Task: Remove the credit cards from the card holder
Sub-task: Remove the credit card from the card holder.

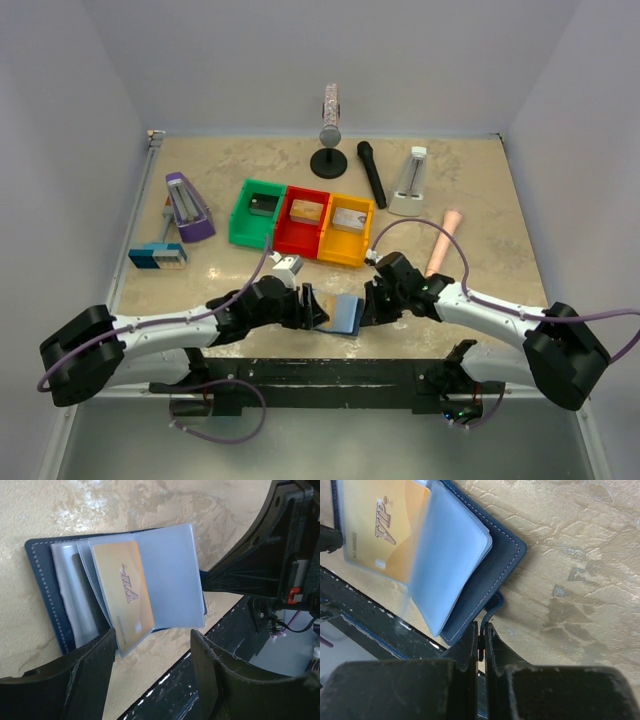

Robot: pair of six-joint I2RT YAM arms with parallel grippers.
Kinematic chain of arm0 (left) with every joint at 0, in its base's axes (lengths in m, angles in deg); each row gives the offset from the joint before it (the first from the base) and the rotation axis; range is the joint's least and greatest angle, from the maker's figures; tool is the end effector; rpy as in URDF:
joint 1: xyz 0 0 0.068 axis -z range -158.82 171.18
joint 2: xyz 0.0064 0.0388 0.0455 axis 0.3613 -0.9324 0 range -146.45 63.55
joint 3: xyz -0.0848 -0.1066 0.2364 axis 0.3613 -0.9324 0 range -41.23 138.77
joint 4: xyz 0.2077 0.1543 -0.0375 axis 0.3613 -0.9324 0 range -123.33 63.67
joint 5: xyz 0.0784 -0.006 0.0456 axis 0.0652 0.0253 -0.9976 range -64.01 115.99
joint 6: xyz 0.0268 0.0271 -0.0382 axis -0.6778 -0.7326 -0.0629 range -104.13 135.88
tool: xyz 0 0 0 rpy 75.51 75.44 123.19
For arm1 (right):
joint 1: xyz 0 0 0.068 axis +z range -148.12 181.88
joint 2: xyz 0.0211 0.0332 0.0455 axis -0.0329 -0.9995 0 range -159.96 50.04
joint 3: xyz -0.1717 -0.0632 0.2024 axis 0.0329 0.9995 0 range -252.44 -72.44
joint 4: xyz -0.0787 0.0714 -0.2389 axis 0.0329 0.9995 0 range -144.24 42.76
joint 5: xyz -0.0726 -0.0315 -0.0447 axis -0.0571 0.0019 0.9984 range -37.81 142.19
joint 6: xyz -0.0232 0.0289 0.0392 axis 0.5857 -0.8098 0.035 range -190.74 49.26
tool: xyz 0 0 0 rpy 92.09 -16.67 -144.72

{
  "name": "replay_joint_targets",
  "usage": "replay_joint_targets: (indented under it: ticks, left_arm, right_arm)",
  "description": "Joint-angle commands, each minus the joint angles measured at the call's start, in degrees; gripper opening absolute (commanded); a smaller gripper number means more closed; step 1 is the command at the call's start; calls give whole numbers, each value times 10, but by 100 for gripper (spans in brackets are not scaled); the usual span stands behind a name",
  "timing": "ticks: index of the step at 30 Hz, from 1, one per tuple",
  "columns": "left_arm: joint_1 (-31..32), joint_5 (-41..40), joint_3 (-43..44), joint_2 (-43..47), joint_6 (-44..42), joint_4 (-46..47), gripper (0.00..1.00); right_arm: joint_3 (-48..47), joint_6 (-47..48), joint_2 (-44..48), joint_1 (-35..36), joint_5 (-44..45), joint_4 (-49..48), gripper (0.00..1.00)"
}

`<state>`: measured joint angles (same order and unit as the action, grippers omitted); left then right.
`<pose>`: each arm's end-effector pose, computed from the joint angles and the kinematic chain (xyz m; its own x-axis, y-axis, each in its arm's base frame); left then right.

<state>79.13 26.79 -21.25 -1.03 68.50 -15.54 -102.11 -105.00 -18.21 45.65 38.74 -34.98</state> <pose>0.1133 -0.1819 0.1617 -0.8576 -0.1275 -0.4982 0.2835 0.6910 -0.6649 0.1452 0.1505 0.1609 -0.9344 -0.1367 -0.3288 -0.2856 0.8394 0.4625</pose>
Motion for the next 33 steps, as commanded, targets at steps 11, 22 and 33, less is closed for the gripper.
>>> replay_joint_targets:
  ticks: [11, 22, 33]
  left_arm:
    - [7, -6, 40, 8, -17, -16, 65]
    - [4, -95, -25, 106, 21, -89, 65]
    - [4, -109, -72, 167, 42, -107, 64]
  right_arm:
    - [-19, 7, 17, 1, -7, 2, 0]
    - [-43, 14, 14, 1, 46, 60, 0]
    - [-94, 33, 18, 0, 107, 141, 0]
